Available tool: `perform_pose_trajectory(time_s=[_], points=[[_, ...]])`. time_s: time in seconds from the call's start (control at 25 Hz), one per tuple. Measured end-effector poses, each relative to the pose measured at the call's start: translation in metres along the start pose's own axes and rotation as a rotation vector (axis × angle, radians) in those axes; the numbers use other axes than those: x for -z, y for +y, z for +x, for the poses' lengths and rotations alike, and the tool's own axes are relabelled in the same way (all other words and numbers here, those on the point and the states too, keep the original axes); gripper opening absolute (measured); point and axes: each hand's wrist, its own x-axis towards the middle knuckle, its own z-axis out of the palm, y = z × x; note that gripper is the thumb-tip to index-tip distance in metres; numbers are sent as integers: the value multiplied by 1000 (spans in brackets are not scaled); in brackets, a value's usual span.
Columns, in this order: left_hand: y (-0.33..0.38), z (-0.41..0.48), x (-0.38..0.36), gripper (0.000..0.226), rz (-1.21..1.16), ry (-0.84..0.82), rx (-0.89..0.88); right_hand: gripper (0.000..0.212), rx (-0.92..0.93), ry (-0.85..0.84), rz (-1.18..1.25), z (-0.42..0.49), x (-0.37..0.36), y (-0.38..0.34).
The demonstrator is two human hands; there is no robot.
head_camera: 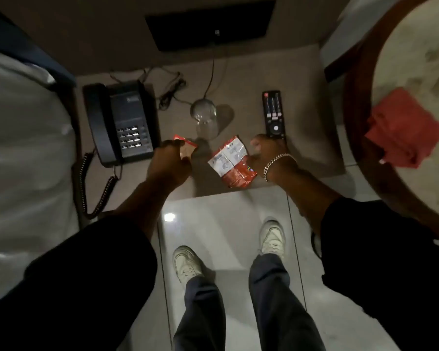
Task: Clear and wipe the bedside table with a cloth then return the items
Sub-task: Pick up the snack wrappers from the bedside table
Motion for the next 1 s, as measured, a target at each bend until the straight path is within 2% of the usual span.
perform_pose_trajectory(time_s=[0.16,0.28,0.36,0.44,0.56,0.68,0.76,0.88,1.0], points=[[-17,27,-42,38,158,46,85,44,12,110,-109,20,-39,8],[-16,36,-64,37,209,201,154,44,38,182,-49,23,-57,12],[-12,40,-67,32,147,275,206,43,24,215,99,16,-61,17],[-10,39,-66,27,71,276,213,43,-17,260,287,2,-60,21],[7,14,-70,19,-11,208,137,33,-80,462,538,-34,-52,43],[45,-27,-92,13,-295,93,67,33,-294,556,687,-72,-45,83],[80,-51,-117,17,-405,27,13,38,-477,597,790,-96,-39,121],[142,-83,-163,15,-411,-106,-110,44,-707,685,903,-139,-29,192],[203,-117,-215,9,-316,-233,-306,42,-913,809,963,-188,-23,262]])
